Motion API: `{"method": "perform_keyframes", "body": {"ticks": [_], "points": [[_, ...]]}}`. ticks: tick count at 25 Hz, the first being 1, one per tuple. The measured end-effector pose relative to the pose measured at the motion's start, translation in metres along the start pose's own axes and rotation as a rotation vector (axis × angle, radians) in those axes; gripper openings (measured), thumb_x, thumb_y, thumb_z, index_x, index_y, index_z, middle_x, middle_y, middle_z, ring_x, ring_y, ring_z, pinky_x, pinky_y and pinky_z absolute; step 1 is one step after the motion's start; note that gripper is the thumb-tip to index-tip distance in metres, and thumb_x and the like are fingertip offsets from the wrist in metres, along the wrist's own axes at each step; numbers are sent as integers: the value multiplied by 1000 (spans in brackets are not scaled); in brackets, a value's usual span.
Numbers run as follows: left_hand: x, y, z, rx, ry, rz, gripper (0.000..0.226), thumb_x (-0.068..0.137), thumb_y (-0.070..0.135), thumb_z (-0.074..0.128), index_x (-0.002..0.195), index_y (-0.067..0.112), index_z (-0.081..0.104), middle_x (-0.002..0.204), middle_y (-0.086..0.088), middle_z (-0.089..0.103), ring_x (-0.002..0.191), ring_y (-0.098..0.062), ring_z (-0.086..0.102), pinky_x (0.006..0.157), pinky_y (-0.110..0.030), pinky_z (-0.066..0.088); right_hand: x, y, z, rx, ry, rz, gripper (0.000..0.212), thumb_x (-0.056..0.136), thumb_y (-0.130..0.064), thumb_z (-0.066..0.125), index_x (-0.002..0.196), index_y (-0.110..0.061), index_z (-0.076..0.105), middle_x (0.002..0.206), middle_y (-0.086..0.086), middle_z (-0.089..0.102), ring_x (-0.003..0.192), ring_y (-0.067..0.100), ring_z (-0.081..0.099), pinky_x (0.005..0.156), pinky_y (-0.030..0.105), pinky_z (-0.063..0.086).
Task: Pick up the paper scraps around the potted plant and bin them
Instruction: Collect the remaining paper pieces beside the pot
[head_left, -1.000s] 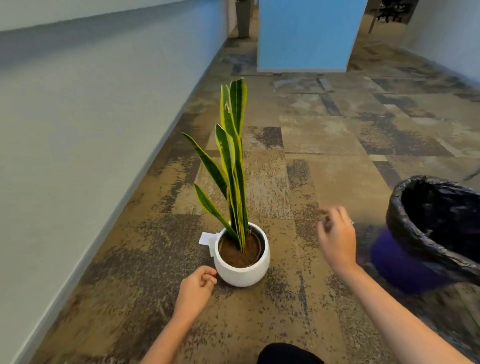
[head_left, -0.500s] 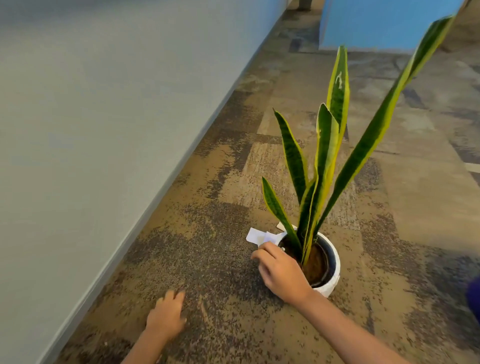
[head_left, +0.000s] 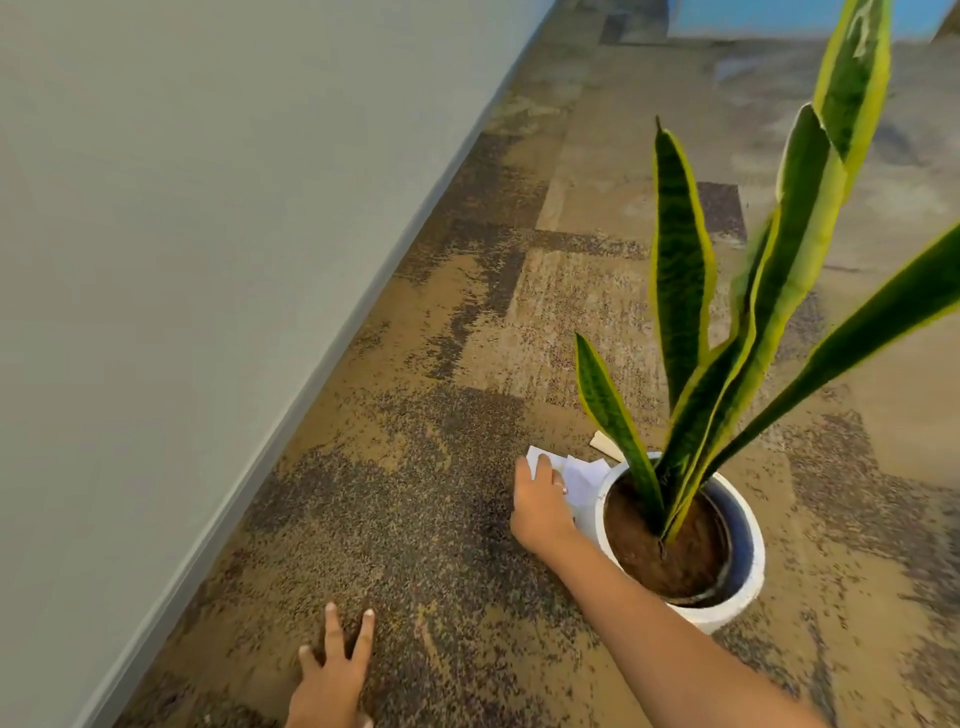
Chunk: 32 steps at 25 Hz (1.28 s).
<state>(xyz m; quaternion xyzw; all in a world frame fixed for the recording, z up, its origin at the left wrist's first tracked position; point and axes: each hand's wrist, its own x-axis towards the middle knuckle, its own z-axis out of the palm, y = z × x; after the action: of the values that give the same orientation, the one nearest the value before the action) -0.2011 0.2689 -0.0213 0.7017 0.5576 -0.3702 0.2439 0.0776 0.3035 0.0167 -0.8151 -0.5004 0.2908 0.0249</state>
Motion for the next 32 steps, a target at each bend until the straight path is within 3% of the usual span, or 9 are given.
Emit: {"method": "perform_keyframes", "body": {"ticks": [3, 7, 13, 15, 18, 21, 25, 32], "points": [[4, 2, 6, 22, 29, -26, 95, 89, 38, 60, 148, 36, -15, 159, -8, -22, 144, -47, 8, 114, -46, 34, 21, 5, 7, 32, -43, 105, 75, 93, -4, 46, 152, -15, 1, 158, 20, -12, 144, 45, -8, 114, 48, 22], [9, 2, 9, 47, 15, -32, 97, 89, 39, 60, 148, 33, -16, 158, -11, -23, 143, -50, 7, 115, -48, 30, 39, 11, 13, 63, -63, 228, 76, 95, -14, 48, 152, -21, -2, 156, 20, -20, 142, 47, -16, 115, 52, 17], [15, 0, 9, 74, 6, -30, 98, 88, 42, 60, 149, 32, -16, 158, -12, -22, 142, -51, 7, 117, -50, 24, 56, 14, 20, 166, -33, 372, 99, 82, -38, 70, 150, -35, -1, 151, 20, -35, 135, 52, -29, 115, 55, 14], [16, 0, 10, 92, 15, -29, 98, 88, 43, 60, 149, 31, -16, 158, -12, -22, 142, -52, 7, 117, -49, 24, 61, 16, 19, 178, -71, 385, 102, 79, -41, 72, 149, -38, -2, 151, 20, -34, 138, 53, -22, 114, 55, 18], [16, -1, 9, 110, 2, -19, 100, 87, 42, 61, 149, 29, -16, 158, -14, -21, 141, -53, 8, 117, -50, 24, 64, 20, 24, 182, -135, 370, 98, 81, -39, 71, 150, -39, 2, 155, 17, -26, 142, 52, 3, 109, 51, 30], [16, -2, 10, 115, 14, -3, 100, 87, 39, 61, 149, 29, -16, 158, -15, -21, 141, -53, 10, 116, -50, 28, 59, 22, 34, 85, -70, 318, 75, 85, -37, 67, 146, -36, 23, 156, 12, -2, 140, 50, 4, 105, 52, 35], [17, -7, 13, 44, 6, 3, 105, 87, 31, 65, 148, 30, -20, 155, -13, -29, 143, -51, 5, 113, -47, 35, 47, 12, 48, 30, 38, 233, 49, 89, -22, 62, 134, -29, 41, 140, 11, 26, 130, 40, 21, 93, 50, 41], [15, -7, 15, -1, 37, 10, 111, 84, 26, 69, 147, 26, -22, 152, -16, -34, 143, -52, 2, 109, -45, 41, 25, 4, 61, 31, -36, 180, 49, 89, -6, 57, 133, -15, 37, 136, 13, 32, 127, 42, 32, 90, 46, 45]]}}
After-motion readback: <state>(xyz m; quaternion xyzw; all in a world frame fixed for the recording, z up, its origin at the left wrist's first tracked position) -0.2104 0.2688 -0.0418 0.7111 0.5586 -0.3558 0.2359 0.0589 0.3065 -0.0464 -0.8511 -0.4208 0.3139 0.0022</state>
